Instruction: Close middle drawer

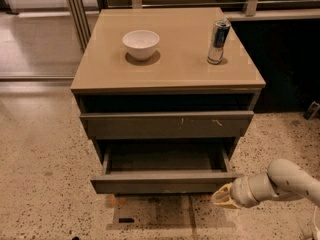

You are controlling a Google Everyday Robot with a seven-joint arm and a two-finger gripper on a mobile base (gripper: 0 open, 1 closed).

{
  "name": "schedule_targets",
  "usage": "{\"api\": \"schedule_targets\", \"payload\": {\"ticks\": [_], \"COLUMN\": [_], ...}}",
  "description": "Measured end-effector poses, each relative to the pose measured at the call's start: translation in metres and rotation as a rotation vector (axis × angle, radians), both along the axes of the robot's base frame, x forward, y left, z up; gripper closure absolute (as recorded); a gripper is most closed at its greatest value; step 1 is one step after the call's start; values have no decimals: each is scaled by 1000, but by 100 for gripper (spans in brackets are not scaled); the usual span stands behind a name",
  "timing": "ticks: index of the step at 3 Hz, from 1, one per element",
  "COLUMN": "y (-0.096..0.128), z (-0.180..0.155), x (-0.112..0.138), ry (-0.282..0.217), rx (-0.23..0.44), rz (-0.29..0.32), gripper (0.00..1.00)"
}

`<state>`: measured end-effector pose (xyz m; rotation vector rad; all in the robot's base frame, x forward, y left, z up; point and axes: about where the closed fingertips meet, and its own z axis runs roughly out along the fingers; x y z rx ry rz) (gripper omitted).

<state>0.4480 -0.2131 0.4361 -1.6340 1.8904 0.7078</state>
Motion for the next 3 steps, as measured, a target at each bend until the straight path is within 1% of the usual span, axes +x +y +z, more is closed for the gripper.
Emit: {"api": "schedule_targets", "payload": {"ticks": [1,2,3], "y": [8,12,16], "z": [-12,-20,-23], "x": [20,35,44], "ry": [-115,-193,-262], "rx": [46,71,59], "rz": [50,60,36], "gripper": [100,100,100]}}
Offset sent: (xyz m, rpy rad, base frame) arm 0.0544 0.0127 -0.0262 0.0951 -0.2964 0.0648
